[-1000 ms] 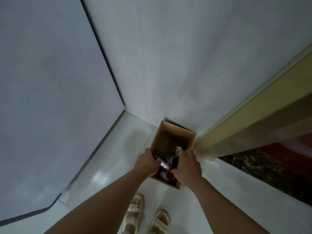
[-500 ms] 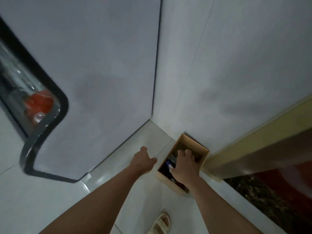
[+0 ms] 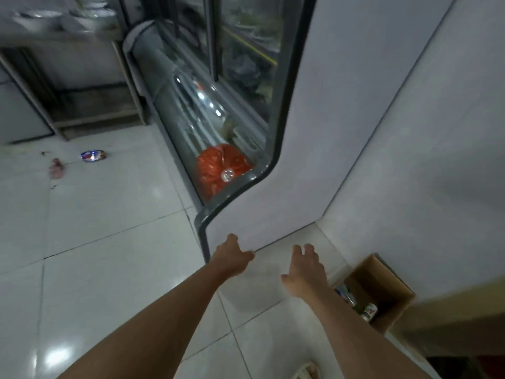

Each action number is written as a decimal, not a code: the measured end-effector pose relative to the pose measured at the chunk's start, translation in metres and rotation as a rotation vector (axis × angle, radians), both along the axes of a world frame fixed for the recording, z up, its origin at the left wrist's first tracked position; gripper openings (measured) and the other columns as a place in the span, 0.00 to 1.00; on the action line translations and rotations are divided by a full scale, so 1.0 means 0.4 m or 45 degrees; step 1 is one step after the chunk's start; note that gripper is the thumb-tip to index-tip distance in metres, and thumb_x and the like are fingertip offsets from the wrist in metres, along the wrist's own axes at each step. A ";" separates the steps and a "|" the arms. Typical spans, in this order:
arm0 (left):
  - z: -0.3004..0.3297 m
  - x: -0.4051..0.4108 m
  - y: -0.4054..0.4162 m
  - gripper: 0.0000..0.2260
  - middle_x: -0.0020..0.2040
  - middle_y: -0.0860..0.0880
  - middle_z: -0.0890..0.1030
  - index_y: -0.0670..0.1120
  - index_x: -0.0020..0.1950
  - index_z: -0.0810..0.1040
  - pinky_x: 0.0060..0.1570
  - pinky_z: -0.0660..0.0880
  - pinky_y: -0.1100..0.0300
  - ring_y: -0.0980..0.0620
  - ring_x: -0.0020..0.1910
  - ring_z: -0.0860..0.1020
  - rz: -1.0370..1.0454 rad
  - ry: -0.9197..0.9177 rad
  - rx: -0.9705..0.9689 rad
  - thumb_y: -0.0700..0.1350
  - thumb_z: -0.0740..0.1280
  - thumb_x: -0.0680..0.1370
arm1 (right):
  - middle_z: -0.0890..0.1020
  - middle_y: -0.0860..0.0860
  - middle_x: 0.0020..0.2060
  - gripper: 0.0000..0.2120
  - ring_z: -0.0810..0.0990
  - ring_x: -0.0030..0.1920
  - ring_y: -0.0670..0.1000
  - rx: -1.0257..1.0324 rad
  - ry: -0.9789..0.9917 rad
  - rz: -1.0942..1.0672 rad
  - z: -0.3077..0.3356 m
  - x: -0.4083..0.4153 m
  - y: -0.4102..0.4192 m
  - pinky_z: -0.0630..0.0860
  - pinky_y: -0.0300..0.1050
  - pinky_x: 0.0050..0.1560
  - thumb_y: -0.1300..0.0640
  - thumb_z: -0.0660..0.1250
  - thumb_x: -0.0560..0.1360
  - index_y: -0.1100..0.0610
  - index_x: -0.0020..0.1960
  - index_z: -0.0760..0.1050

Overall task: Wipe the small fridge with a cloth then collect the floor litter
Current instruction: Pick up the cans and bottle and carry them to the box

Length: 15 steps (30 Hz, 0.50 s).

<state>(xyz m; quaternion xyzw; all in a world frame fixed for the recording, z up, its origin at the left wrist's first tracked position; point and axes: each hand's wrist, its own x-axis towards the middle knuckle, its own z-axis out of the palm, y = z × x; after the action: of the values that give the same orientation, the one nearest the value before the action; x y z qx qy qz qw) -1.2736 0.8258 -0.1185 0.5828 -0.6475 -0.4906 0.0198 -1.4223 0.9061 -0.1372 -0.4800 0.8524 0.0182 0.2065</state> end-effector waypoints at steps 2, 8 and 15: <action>0.029 0.121 -0.014 0.28 0.69 0.42 0.70 0.41 0.72 0.60 0.62 0.71 0.54 0.43 0.65 0.72 0.095 -0.006 -0.011 0.49 0.66 0.77 | 0.59 0.57 0.69 0.32 0.64 0.67 0.57 -0.006 -0.014 0.098 0.028 0.112 -0.039 0.68 0.49 0.64 0.50 0.68 0.73 0.57 0.70 0.58; 0.104 0.481 -0.050 0.29 0.70 0.41 0.68 0.42 0.73 0.57 0.61 0.69 0.54 0.43 0.66 0.70 0.446 -0.051 -0.048 0.51 0.64 0.77 | 0.62 0.55 0.68 0.33 0.68 0.65 0.55 -0.053 -0.108 0.455 0.108 0.437 -0.176 0.71 0.48 0.63 0.50 0.70 0.72 0.56 0.70 0.59; 0.157 0.812 -0.126 0.29 0.69 0.41 0.69 0.43 0.73 0.58 0.64 0.68 0.52 0.43 0.66 0.69 0.847 -0.072 -0.080 0.52 0.64 0.77 | 0.56 0.57 0.71 0.35 0.63 0.69 0.57 -0.063 -0.156 0.862 0.163 0.725 -0.395 0.67 0.49 0.65 0.48 0.67 0.74 0.58 0.73 0.54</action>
<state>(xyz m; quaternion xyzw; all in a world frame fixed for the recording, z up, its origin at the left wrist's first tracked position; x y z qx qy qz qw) -0.9487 0.7752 -0.0556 0.7747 -0.4367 -0.4208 0.1789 -1.1325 0.7483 -0.0721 -0.7407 0.6310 0.0362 0.2278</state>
